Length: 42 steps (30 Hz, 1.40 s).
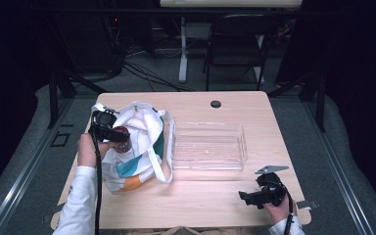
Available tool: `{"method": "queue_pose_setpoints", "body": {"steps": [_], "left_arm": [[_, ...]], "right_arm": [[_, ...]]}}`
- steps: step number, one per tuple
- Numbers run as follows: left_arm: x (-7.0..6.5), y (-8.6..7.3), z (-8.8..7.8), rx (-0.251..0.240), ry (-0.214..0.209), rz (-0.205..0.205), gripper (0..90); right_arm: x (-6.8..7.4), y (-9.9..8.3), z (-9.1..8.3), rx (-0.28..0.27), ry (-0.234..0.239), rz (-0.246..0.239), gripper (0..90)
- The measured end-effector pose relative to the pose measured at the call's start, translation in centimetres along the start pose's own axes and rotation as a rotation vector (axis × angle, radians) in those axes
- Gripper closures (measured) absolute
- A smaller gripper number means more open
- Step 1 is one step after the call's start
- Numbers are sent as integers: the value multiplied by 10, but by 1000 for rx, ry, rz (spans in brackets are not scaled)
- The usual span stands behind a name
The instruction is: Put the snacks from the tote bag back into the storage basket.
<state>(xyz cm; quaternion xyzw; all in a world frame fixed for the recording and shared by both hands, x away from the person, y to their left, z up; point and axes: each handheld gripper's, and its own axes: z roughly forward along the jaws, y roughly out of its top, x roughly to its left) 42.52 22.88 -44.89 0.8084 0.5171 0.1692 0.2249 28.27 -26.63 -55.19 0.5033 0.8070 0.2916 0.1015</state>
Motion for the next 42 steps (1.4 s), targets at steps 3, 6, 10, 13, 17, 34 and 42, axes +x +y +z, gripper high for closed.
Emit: {"method": "queue_pose_setpoints", "body": {"steps": [3,6,10,13,17,34,42], "left_arm": [[0,2,-3,-3,2,3,273],[-1,5,-7,-11,0,6,274],[-2,10,-12,-19,-2,12,274],[-3,13,-14,-21,-10,13,274],[-4,17,-16,-20,-15,17,274],[-11,33,-23,-13,-46,40,274],[-18,46,-32,-30,-58,59,274]], "right_arm": [[0,0,0,1,-1,0,51],[0,0,0,0,0,0,51],[0,0,0,0,-2,2,51],[0,0,0,-1,-4,3,51],[0,0,0,-2,0,4,51],[0,0,0,-1,2,3,51],[-1,0,0,-3,4,4,51]]}}
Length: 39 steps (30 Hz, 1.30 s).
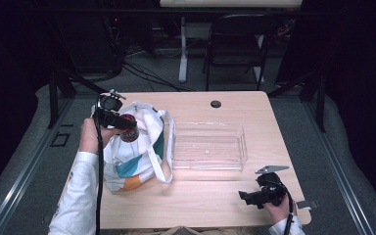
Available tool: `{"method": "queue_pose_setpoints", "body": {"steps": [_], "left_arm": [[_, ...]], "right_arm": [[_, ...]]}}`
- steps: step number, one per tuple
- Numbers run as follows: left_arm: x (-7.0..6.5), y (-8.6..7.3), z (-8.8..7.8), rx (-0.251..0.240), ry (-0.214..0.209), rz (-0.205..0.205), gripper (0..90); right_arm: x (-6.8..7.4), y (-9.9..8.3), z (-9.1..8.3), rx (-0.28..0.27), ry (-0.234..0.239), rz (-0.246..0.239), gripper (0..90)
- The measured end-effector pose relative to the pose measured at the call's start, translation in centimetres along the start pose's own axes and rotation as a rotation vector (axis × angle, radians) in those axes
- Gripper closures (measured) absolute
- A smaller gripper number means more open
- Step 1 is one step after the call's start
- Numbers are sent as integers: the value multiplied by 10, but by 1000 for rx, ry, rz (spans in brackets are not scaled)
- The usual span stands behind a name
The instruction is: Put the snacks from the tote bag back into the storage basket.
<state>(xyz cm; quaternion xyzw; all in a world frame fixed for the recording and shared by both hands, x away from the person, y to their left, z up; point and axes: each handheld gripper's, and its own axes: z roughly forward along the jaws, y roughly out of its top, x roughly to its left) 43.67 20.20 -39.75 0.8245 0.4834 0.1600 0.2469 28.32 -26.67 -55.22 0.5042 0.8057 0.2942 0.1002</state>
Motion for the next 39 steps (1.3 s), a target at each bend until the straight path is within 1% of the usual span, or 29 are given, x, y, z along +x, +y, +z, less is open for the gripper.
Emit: {"method": "queue_pose_setpoints", "body": {"steps": [6,14,18,21,39], "left_arm": [[-6,10,-5,-11,-5,20,274],[-16,21,-7,-20,-16,45,274],[-22,26,-6,-22,-22,64,274],[-25,29,-6,-25,-36,68,274],[-50,46,0,-37,-66,121,274]], "right_arm": [[0,0,0,2,-1,-2,51],[0,0,-1,3,1,-3,51],[-1,0,-1,2,1,-3,51],[-1,0,-1,2,2,-2,51],[-1,0,-1,1,3,-2,51]]}}
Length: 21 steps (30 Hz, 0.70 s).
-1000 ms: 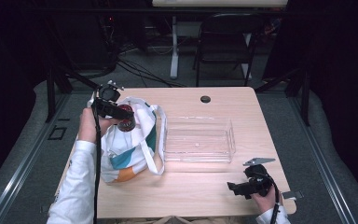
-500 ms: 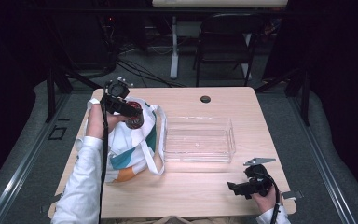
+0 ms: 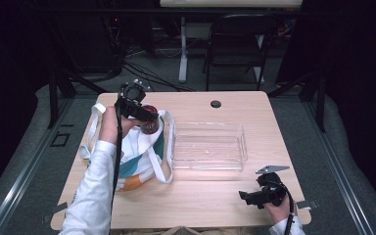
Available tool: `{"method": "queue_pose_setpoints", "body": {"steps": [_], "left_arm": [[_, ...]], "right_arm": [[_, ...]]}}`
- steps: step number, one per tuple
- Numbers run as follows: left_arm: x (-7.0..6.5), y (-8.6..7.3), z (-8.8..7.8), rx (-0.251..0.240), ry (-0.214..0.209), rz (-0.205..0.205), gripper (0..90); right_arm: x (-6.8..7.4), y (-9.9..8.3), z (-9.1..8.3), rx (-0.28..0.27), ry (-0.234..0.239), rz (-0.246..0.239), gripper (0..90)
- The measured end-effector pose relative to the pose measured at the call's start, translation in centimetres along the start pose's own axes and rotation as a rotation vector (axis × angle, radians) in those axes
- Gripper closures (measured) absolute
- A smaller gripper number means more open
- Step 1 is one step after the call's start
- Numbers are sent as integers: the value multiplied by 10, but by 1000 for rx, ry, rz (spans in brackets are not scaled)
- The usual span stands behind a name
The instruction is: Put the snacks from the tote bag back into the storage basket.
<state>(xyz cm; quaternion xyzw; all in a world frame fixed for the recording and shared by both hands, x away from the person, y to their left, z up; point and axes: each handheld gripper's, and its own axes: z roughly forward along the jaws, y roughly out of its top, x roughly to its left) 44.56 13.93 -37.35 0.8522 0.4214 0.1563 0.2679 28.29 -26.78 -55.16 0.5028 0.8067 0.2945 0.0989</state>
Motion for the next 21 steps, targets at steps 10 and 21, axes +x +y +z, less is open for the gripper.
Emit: {"method": "queue_pose_setpoints", "body": {"steps": [10,21], "left_arm": [[-14,9,8,-1,-33,29,274],[-29,16,20,-2,-81,52,274]], "right_arm": [[0,0,0,1,-7,3,52],[0,0,0,1,-1,1,52]]}}
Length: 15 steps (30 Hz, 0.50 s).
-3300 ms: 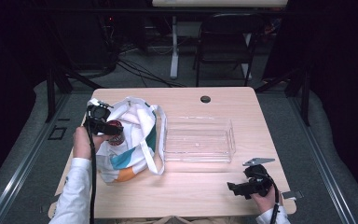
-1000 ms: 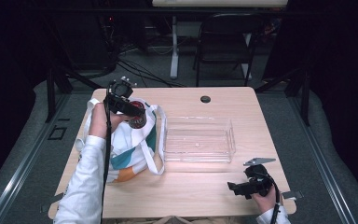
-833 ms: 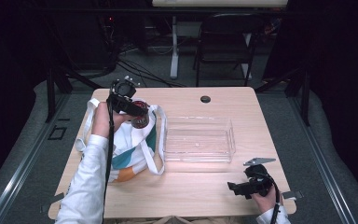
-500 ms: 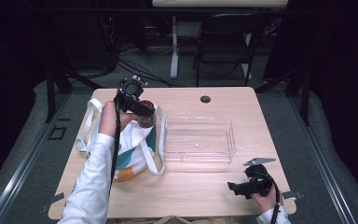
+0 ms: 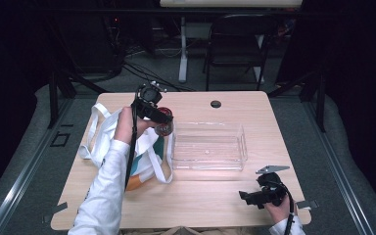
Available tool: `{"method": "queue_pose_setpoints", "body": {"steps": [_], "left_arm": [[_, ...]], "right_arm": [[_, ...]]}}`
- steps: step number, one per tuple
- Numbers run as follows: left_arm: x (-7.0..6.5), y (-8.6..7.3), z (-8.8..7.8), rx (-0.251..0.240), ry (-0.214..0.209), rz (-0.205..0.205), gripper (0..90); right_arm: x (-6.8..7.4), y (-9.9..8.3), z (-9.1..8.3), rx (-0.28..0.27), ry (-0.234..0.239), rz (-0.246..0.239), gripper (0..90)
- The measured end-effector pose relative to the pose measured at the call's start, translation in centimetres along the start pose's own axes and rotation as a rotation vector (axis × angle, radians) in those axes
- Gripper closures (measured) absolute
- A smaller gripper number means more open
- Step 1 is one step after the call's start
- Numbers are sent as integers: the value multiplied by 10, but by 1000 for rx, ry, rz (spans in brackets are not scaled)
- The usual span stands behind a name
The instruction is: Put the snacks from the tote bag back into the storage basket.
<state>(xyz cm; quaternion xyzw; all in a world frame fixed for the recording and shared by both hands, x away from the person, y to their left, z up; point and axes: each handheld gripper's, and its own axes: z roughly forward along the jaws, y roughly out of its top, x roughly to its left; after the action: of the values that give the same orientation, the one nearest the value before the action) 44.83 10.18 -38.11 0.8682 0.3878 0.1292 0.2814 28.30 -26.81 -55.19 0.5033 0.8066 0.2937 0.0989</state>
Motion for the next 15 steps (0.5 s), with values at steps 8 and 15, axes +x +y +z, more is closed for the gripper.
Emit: {"method": "queue_pose_setpoints", "body": {"steps": [8,15], "left_arm": [[-10,5,11,9,-27,21,274],[-18,8,20,17,-54,34,274]], "right_arm": [[0,0,0,1,4,-1,52],[0,0,1,2,6,0,52]]}}
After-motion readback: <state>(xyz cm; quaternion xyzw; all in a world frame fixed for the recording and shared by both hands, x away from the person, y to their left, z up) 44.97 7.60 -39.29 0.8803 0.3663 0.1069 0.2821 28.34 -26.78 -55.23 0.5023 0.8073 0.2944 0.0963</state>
